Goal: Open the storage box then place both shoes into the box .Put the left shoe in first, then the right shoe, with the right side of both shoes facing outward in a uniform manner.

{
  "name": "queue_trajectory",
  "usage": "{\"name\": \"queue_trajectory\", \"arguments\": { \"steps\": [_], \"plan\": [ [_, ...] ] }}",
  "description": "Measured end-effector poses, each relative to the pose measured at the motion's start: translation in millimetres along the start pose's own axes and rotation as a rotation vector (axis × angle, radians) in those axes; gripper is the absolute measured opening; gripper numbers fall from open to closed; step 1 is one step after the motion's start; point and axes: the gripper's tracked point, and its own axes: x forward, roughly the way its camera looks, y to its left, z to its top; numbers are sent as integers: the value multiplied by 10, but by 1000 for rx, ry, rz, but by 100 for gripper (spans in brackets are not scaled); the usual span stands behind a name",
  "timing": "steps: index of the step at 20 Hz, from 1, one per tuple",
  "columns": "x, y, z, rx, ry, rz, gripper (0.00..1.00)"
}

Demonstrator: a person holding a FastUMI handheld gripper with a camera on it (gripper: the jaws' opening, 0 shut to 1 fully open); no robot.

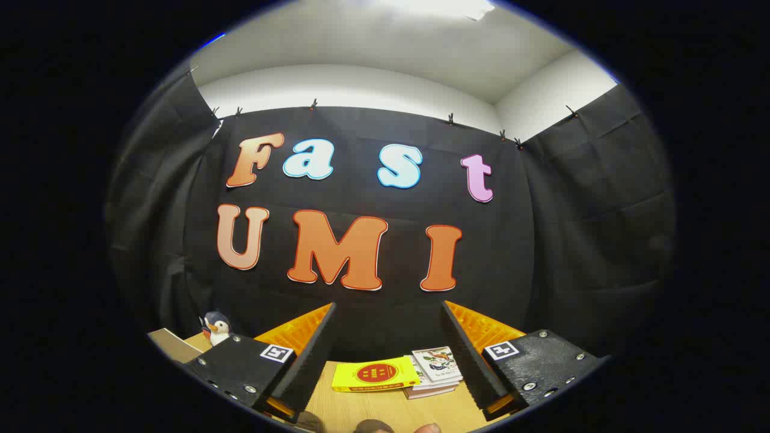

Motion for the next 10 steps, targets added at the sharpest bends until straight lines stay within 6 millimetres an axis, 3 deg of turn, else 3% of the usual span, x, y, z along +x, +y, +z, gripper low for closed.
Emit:
{"name": "queue_trajectory", "arguments": {
  "steps": [10],
  "plan": [
    [148,42,-230,50,58,72,100]
  ]
}}
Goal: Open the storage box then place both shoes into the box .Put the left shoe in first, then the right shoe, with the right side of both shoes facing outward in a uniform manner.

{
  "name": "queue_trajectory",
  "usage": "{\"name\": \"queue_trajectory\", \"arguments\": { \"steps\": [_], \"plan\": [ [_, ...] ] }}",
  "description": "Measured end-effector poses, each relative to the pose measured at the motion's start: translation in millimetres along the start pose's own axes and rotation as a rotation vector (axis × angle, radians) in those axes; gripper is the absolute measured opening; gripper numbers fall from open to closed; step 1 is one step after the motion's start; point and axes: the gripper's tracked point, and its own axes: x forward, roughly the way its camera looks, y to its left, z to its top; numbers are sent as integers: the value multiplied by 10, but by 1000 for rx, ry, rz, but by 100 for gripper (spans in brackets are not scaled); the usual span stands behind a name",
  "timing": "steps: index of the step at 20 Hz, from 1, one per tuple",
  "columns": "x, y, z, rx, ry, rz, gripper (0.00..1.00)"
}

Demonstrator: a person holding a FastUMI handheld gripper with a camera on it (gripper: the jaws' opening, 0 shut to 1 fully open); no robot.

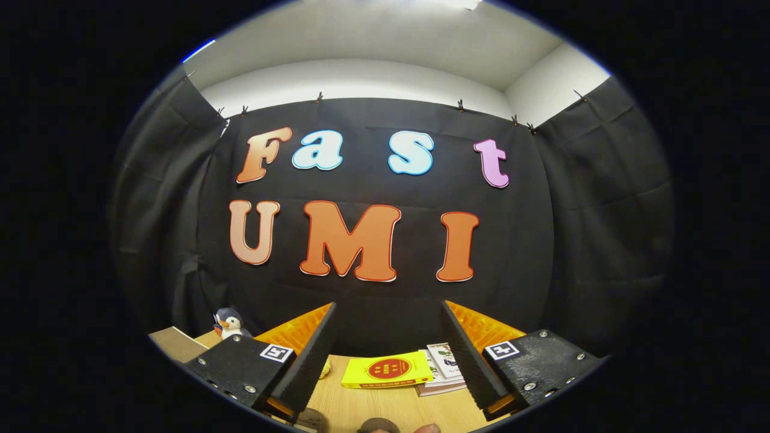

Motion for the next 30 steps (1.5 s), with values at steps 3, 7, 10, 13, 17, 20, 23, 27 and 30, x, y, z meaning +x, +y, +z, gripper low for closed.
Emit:
{"name": "queue_trajectory", "arguments": {
  "steps": [3,7,10,13,17,20,23,27,30],
  "plan": [
    [13,61,-38,40,12,19,100],
    [12,37,40,27,-8,30,100],
    [-34,127,66,48,-9,65,100],
    [-57,305,74,51,-10,108,100],
    [-168,768,-169,77,73,245,100],
    [-316,1216,-509,164,193,364,99],
    [-451,1644,-738,241,292,480,99],
    [-571,2120,-1003,296,368,589,99],
    [-674,2496,-1284,388,468,691,96]
  ]
}}
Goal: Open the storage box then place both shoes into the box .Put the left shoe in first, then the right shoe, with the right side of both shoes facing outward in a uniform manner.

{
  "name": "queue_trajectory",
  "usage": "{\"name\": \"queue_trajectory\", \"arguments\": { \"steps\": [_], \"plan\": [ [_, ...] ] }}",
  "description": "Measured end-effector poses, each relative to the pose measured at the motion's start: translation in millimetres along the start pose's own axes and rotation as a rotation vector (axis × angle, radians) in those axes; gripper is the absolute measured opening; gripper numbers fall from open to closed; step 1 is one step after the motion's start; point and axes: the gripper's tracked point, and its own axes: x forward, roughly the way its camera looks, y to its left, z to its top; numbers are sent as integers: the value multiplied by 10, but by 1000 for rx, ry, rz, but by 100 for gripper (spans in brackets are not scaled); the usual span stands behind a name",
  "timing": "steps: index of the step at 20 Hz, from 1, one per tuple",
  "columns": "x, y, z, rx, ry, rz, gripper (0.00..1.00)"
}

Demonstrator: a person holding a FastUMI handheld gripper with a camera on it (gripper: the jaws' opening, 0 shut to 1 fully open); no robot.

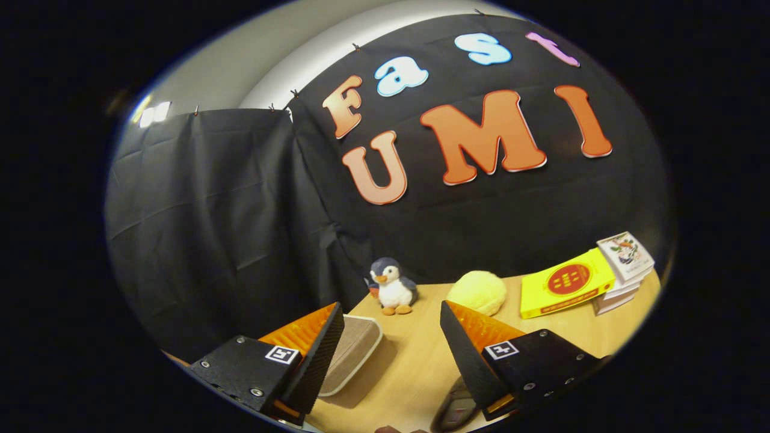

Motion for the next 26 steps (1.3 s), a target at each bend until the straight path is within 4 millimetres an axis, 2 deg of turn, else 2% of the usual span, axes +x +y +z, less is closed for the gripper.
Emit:
{"name": "queue_trajectory", "arguments": {
  "steps": [3,8,12,17,21,22,26],
  "plan": [
    [185,49,-451,155,134,73,95],
    [363,254,-1027,392,269,221,92],
    [428,354,-1317,641,325,340,92],
    [623,355,-1718,721,396,384,92],
    [727,462,-2064,718,485,398,92],
    [700,480,-2156,718,510,405,92],
    [690,647,-2268,789,576,460,92]
  ]
}}
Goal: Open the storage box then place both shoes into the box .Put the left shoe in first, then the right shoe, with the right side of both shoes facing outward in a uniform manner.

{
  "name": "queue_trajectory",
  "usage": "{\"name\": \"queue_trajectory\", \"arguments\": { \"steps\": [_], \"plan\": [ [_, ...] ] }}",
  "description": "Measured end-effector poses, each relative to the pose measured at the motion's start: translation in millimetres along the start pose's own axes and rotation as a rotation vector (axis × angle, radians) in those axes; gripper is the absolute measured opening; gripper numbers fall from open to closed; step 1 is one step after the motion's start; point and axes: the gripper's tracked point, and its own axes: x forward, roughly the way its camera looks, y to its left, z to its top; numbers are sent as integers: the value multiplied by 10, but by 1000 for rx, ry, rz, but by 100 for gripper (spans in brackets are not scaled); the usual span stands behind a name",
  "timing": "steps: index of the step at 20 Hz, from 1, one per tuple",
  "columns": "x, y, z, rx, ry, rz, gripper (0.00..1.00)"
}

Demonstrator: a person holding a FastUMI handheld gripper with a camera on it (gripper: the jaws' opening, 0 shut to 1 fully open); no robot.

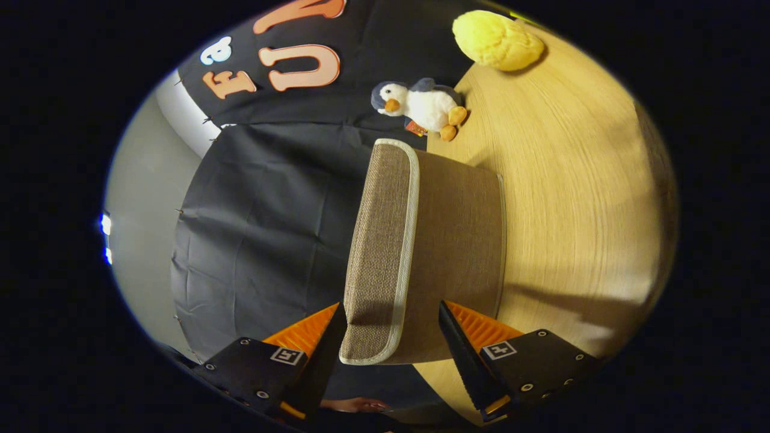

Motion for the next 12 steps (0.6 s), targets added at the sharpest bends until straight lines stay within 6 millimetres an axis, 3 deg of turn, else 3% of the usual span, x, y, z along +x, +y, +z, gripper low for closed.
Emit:
{"name": "queue_trajectory", "arguments": {
  "steps": [5,7,11,12],
  "plan": [
    [30,183,-35,65,11,93,85],
    [53,142,-18,80,13,70,68],
    [48,73,9,106,20,26,50],
    [16,54,55,120,-1,17,37]
  ]
}}
